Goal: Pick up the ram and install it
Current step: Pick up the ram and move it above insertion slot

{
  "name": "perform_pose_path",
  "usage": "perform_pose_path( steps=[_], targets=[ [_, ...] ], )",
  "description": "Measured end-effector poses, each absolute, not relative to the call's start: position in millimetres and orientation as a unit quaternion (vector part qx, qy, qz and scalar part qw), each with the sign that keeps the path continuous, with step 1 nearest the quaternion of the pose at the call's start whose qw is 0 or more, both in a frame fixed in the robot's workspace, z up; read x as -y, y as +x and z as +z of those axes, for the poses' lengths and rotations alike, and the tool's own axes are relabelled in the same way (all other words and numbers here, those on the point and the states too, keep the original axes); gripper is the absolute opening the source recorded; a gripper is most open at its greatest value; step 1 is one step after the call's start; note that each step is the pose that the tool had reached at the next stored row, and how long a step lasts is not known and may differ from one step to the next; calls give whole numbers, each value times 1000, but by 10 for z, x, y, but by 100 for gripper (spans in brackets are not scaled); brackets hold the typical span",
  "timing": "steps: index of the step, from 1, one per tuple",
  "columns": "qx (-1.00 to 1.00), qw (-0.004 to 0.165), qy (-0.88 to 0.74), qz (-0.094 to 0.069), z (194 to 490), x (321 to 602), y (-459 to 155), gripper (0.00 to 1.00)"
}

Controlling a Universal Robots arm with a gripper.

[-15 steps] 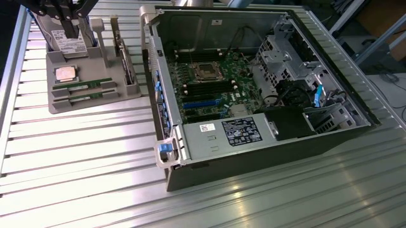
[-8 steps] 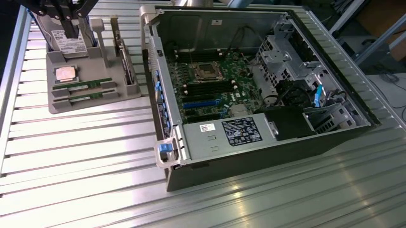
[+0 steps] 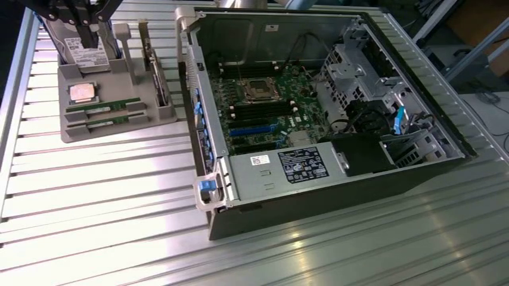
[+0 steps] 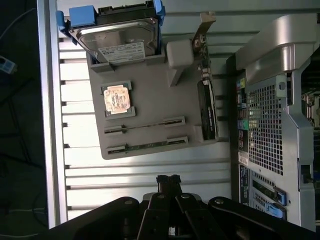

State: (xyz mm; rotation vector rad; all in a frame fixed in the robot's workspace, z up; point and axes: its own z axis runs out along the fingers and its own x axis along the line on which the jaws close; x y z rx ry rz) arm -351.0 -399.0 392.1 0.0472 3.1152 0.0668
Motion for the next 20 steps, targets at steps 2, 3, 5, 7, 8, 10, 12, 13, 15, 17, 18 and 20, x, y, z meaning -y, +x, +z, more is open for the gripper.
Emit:
perform_pose_path(
  steps=[2, 3, 5, 7, 8, 10, 12, 13, 15, 17, 18, 20],
  targets=[
    [-1000, 12, 4, 21, 3922, 3989, -3509, 11],
    [-1000, 12, 2, 21, 3921, 3989, -3510, 11],
    [-1000, 12, -12, 22, 3922, 3989, -3509, 11],
    [-999, 12, -21, 22, 3921, 3989, -3509, 11],
    [-999, 12, -24, 22, 3921, 3989, -3509, 11],
    [-999, 11, -39, 22, 3921, 3989, -3509, 11],
    [-998, 11, -55, 22, 3921, 3989, -3509, 11],
    [-998, 11, -60, 22, 3921, 3989, -3509, 11],
    [-997, 11, -71, 22, 3921, 3989, -3509, 11],
    [-996, 11, -80, 22, 3921, 3989, -3509, 11],
    [-996, 10, -86, 22, 3921, 3989, -3509, 11],
    [-995, 10, -94, 22, 3921, 3989, -3509, 11]
  ],
)
